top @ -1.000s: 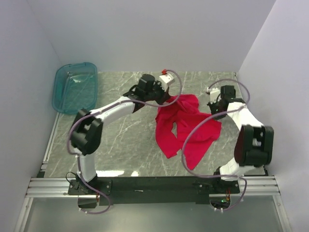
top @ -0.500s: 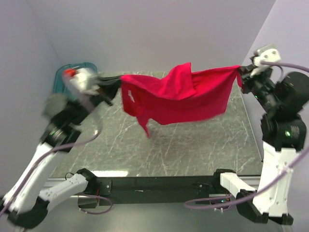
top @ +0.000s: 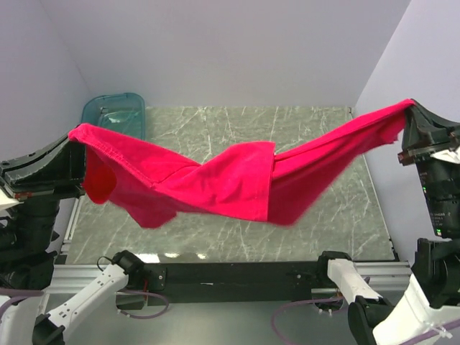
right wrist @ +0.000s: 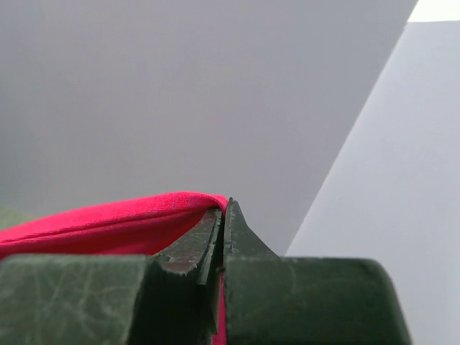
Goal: Fold and stack the t-shirts
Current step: Flatten the tshirt out
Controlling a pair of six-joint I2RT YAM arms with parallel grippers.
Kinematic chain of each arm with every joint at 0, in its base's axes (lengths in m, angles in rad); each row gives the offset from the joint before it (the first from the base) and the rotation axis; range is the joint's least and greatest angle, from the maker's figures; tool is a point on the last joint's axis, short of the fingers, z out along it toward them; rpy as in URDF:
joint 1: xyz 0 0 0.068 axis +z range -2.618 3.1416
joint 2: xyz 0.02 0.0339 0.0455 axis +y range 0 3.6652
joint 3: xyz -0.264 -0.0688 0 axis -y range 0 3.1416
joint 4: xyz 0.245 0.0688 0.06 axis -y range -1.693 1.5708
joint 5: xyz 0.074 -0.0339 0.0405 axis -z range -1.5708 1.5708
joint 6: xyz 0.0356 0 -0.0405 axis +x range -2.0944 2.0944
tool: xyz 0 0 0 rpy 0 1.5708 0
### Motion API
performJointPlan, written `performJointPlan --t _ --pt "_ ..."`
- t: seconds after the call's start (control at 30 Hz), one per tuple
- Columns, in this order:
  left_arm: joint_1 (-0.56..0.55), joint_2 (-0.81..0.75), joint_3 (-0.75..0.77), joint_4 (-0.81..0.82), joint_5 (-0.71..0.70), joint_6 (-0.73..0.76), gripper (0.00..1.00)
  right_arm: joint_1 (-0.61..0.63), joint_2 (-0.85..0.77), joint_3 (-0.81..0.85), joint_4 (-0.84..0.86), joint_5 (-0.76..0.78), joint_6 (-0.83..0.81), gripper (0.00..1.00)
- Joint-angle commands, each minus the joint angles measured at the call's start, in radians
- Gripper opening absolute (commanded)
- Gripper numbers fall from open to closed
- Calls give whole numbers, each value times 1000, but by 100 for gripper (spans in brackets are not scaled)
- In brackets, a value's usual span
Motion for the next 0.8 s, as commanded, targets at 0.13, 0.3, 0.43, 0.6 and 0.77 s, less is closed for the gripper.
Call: performJointPlan --t 0.13,0.3,0.43,0.6,0.77 --pt "1 23 -108 -69 -212 -79 1 -11 -1 -212 125 83 12 0" --pt "1 79 -322 -51 -326 -180 1 -11 7 -639 289 35 6 0" --pt "3 183 -636 70 -413 -356 1 -11 88 -963 489 47 -11 0" --pt "215 693 -728 224 -371 -619 1 -8 499 -955 576 190 86 8" --pt "311 906 -447 94 -280 -648 37 -8 685 -688 374 236 141 68"
